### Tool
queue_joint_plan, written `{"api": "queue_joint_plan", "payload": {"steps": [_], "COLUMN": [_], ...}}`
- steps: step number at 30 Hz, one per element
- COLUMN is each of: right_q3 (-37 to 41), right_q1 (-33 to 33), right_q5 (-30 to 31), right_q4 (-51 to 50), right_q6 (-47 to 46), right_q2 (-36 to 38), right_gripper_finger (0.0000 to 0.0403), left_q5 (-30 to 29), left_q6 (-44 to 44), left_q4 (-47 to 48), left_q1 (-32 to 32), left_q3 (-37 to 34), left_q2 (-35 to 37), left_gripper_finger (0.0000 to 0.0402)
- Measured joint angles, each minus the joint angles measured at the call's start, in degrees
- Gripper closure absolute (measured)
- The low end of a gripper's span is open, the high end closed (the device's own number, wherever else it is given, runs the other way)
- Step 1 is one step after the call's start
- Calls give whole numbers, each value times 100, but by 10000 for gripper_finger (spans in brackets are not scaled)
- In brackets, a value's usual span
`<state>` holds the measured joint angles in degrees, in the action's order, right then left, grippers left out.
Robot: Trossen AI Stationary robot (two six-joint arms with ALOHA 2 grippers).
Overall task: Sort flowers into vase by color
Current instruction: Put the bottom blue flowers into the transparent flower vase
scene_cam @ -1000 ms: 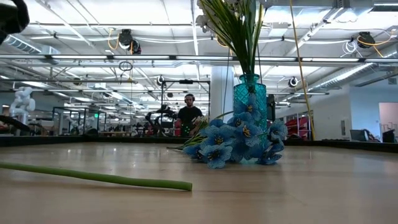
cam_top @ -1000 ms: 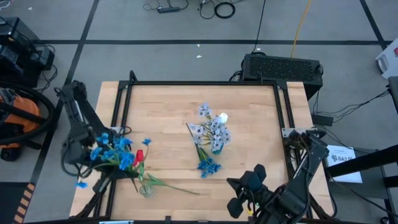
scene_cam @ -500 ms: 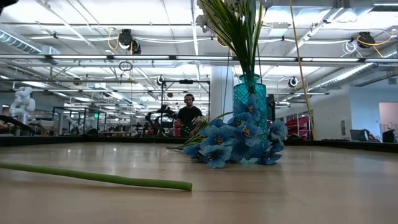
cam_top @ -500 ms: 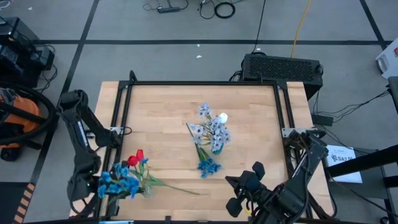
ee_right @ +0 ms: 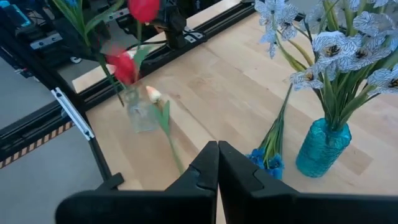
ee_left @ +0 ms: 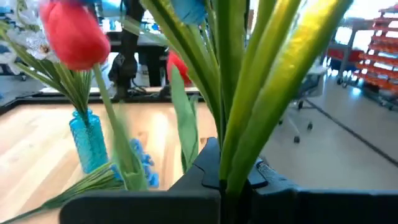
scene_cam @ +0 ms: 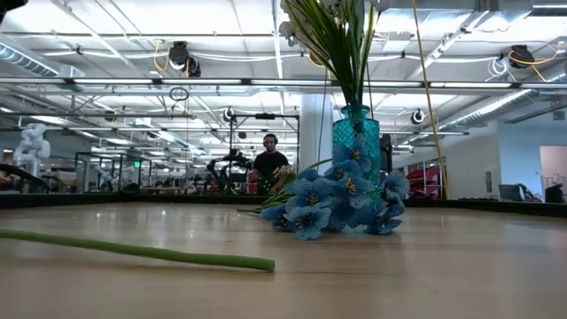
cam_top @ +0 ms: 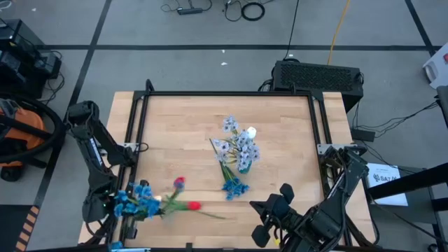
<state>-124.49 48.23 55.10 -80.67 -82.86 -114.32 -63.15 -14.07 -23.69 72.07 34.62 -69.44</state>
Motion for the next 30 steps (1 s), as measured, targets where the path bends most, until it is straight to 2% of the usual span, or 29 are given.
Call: {"api": "queue_joint_plan", "payload": {"steps": [11, 21, 26, 30], "right_q3": [0, 0, -7, -7], "right_q1": [-115, -436, -585, -692], "right_q5": [-103, -78, -69, -106], "right_q4": [371, 882, 1148, 1305], "right_q6": [-42, -15, 110, 95], "right_q2": [4, 4, -90, -251], "right_gripper_finger": [403, 403, 403, 403], "left_q5": [325, 417, 835, 1416], "left_q6": [1266, 1612, 1693, 2077], "left_q4": [-474, 652, 579, 169], "left_q1": [11, 286, 131, -96], "left_q3": [-17, -144, -530, -722], "left_q2": [334, 1663, 2158, 2383], "left_gripper_finger": [399, 399, 399, 399]}}
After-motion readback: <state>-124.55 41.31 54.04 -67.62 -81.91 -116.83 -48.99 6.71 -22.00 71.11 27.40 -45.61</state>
